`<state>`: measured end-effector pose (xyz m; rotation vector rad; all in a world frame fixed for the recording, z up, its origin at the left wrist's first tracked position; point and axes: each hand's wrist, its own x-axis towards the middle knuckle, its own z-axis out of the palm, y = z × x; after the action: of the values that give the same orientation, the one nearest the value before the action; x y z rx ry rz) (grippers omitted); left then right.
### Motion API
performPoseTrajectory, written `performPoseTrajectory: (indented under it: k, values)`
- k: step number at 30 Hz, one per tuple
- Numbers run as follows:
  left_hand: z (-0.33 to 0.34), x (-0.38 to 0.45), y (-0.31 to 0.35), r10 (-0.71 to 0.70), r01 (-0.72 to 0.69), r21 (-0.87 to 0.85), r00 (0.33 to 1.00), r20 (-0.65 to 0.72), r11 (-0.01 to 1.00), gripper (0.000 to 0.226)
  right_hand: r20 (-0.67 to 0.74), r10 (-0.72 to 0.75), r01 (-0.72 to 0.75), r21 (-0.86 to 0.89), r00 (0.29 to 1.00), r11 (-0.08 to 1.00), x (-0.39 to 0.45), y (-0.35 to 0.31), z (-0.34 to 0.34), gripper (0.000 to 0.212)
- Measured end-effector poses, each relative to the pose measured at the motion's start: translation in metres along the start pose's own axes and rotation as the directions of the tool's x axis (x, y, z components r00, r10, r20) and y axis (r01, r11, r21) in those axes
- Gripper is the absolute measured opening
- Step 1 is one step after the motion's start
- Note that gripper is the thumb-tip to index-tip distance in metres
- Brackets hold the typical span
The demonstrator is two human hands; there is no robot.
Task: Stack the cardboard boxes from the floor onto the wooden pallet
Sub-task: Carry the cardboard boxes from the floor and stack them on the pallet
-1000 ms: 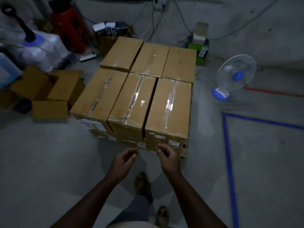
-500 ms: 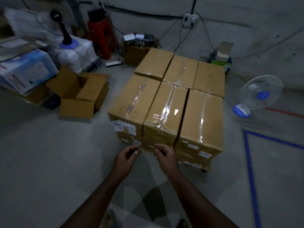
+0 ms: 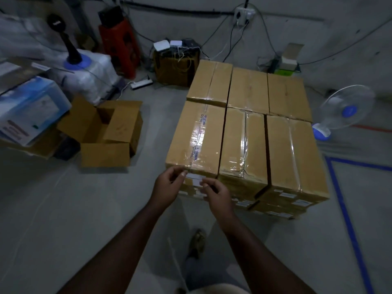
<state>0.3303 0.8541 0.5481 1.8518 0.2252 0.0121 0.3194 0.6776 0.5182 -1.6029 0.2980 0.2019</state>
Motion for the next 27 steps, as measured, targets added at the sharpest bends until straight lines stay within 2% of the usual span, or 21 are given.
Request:
performPoseTrajectory:
  k: [4,8,10,20,24,27]
  values:
    - [-0.009,0.065,-0.015,-0.012,0.01,0.039,0.998,0.063,0.999,0.023,-0.079,0.04,-0.036,0.054,0.996,0.998,0.059,0.006,0.024,0.014]
    - [-0.024,0.128,-0.038,-0.086,0.078,0.095,0.993,0.081,0.992,0.026,-0.133,0.162,-0.151,0.085,0.978,0.985,0.12,0.009,0.06,0.013]
    - [-0.032,0.157,-0.048,-0.124,0.114,0.117,0.989,0.085,0.987,0.027,-0.144,0.173,-0.162,0.089,0.974,0.983,0.144,0.002,0.074,0.012]
    - [-0.035,0.313,-0.06,-0.186,0.155,0.159,0.96,0.208,0.975,0.028,-0.239,0.248,-0.266,-0.047,0.939,0.963,0.271,-0.03,0.104,0.012]
    - [-0.033,0.383,-0.085,-0.253,0.216,0.162,0.929,0.268,0.963,0.038,-0.29,0.303,-0.328,-0.038,0.908,0.944,0.322,-0.038,0.121,0.014]
    - [-0.022,0.428,-0.109,-0.337,0.269,0.263,0.904,0.263,0.927,0.068,-0.317,0.316,-0.358,-0.084,0.894,0.93,0.362,-0.034,0.124,0.021]
